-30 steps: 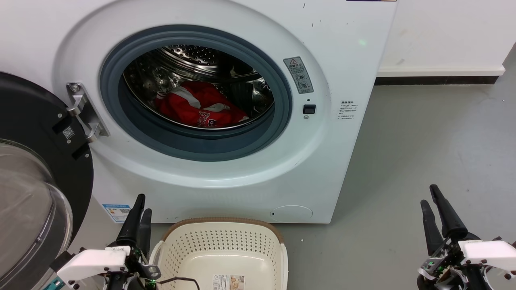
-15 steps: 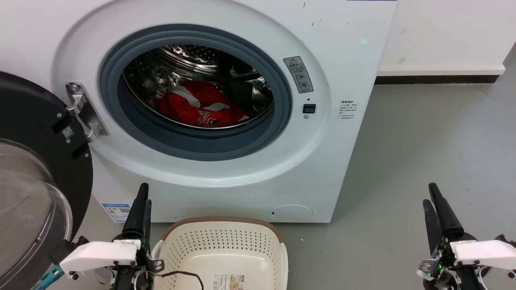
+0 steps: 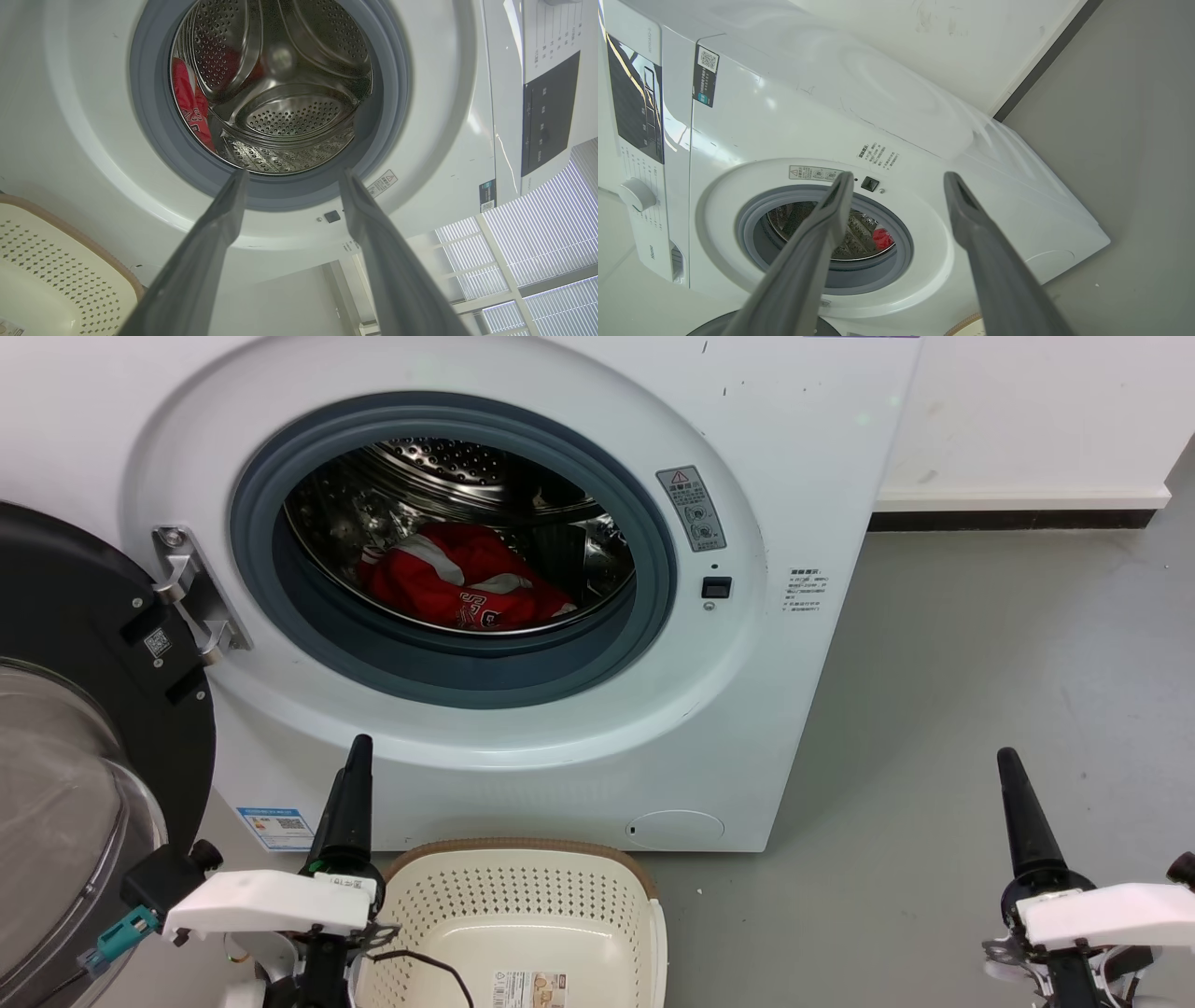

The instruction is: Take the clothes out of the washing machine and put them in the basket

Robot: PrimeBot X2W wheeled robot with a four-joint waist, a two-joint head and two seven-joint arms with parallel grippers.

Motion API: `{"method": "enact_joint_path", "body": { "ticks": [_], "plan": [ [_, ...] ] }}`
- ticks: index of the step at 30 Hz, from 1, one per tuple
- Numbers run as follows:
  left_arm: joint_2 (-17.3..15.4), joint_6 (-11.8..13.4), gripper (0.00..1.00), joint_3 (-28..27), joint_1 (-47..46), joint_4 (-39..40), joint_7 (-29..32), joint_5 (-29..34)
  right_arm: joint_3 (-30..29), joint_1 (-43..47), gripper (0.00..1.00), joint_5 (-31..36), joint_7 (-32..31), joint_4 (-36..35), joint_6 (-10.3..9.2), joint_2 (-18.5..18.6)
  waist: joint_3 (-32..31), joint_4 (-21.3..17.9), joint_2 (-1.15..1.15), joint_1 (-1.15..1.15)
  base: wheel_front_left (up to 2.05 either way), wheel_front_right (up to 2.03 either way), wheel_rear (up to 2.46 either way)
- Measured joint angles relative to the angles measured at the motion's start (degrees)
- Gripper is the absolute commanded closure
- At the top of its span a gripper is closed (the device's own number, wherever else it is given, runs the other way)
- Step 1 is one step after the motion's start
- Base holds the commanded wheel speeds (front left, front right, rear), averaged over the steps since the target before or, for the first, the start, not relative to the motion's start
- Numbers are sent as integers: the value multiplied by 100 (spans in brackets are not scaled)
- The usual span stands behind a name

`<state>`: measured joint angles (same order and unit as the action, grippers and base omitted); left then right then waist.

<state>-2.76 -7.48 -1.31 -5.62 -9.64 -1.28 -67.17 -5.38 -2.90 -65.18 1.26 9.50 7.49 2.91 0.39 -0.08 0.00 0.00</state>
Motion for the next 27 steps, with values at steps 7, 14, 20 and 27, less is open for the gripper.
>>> {"method": "enact_joint_path", "body": {
  "ticks": [7, 14, 20, 27],
  "plan": [
    [0, 81, 0, 125, -45, 35, -148, 851, 101, 84, 0, 1035, 152, -93, 0, 0, -10, 4, 0, 0, 0, 0, 0],
    [1, 146, 0, 267, -45, 27, -276, 1650, 157, 154, 0, 1922, 286, -138, 0, 0, -19, 11, 0, 0, 0, 0, 0],
    [-1, 169, 0, 345, -45, -20, -390, 2178, 178, 182, 0, 2494, 385, -130, 0, 0, -31, 20, 0, 0, 0, 0, 0],
    [-2, 203, 0, 452, -46, -51, -504, 2816, 189, 206, 0, 3062, 511, -109, 0, 0, -26, 32, 0, 0, 0, 0, 0]
  ]
}}
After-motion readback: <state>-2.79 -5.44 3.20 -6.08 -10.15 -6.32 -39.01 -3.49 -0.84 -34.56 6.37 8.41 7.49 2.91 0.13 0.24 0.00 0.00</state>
